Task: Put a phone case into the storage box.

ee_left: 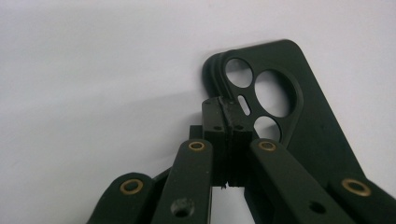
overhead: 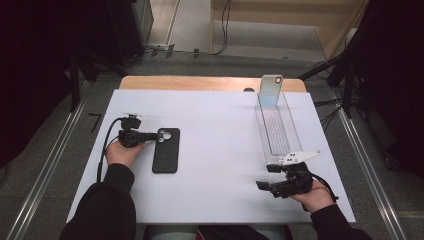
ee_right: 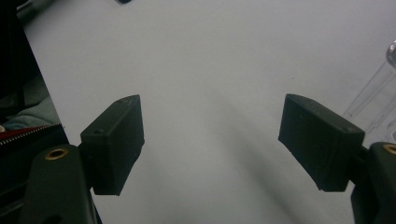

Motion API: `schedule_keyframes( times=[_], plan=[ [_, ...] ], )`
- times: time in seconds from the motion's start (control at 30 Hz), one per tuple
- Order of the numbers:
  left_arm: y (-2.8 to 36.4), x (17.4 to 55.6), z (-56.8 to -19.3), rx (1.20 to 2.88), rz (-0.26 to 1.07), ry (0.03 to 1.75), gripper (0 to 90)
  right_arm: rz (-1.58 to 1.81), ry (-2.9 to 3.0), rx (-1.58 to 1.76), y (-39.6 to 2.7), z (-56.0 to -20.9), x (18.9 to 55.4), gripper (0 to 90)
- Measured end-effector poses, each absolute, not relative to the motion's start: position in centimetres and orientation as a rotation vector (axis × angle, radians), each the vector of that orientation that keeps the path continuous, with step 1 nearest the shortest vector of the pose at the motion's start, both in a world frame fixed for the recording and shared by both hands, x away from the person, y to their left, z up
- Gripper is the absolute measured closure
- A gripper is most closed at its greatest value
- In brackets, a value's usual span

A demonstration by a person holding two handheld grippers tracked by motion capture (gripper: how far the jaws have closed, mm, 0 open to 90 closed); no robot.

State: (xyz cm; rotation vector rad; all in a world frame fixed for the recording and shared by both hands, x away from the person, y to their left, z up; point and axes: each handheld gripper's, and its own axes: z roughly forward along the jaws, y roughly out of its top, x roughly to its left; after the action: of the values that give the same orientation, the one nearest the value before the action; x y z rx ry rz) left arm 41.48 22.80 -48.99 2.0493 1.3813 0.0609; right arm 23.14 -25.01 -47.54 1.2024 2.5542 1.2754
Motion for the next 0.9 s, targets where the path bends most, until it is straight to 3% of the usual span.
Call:
schedule_keyframes(
  times=[0.33, 0.53, 0.63, 0.77, 0.9],
  plan=[
    [19.7, 42.5, -49.0, 2.107, 0.029, 1.294, 89.9, 1.273, 2.521, 1.232, -25.7, -47.8, 22.3, 20.5],
    [19.9, 42.5, -48.9, 2.091, -0.005, 1.283, 88.5, 1.272, 2.51, 1.243, -26.0, -47.8, 22.2, 20.4],
    [20.2, 42.2, -48.0, 2.057, 0.002, 1.267, 81.3, 1.274, 2.515, 1.239, -25.9, -47.8, 22.2, 20.4],
    [19.9, 41.3, -46.7, 2.077, 0.009, 1.217, 58.9, 1.276, 2.517, 1.229, -26.1, -47.7, 22.1, 20.4],
    [19.8, 40.1, -45.6, 2.081, -0.045, 1.16, 46.7, 1.274, 2.51, 1.241, -26.1, -47.7, 22.2, 20.4]
  ],
)
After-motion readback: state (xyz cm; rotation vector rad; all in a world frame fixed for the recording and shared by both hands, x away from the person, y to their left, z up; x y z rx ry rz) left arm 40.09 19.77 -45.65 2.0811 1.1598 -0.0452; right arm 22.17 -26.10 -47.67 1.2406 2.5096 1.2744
